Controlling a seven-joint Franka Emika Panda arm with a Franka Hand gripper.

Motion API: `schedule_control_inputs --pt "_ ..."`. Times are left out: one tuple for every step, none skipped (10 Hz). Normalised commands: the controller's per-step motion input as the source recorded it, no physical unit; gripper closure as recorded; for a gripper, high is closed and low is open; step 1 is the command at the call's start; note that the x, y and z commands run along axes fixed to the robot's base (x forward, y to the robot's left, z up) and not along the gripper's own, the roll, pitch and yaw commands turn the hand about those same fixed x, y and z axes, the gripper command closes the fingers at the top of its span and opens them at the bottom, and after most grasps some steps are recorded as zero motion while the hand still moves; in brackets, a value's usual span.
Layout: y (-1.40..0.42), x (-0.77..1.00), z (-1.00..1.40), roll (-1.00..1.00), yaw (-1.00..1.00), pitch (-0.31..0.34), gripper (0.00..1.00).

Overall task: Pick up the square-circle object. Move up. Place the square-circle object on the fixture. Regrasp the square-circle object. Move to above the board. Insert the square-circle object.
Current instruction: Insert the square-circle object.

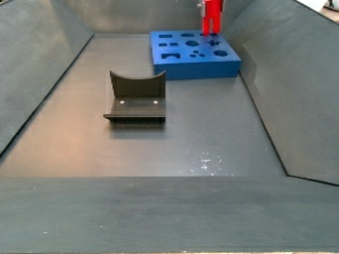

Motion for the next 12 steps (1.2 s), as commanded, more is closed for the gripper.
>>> schedule_control_inputs --pt "0.00 0.12 -0.05 0.00 -0.04 0.000 1.00" --pt "0.04 0.03 -0.03 -0.02 -0.03 -0.009 1.00" --pt "0.03 0.00 -0.01 -0.01 0.00 -0.020 1.00" --pt "0.00 0.04 -0.03 0.00 -0.01 -0.009 1.00" --pt "0.00 0.04 -0.03 0.00 -0.03 -0.024 1.00" --pt "0.00 0.00 -0.07 0.00 -0.07 -0.060 1.00" --pt "0.00 -0.01 -0.16 -0.01 -0.10 -0.140 1.00" --pt "0.00 -0.21 -0.10 -0.04 -0.03 -0.196 1.00" --pt "0.00 -0.20 -0.01 0.00 -0.01 -0.164 1.00" --pt "0.00 -0.20 0.00 0.00 0.00 -0.149 1.00" --pt "0.00 -0.23 0.00 -0.01 0.00 -0.180 1.00" --pt "0.00 -0.24 -0.03 -0.01 0.00 -0.187 1.00"
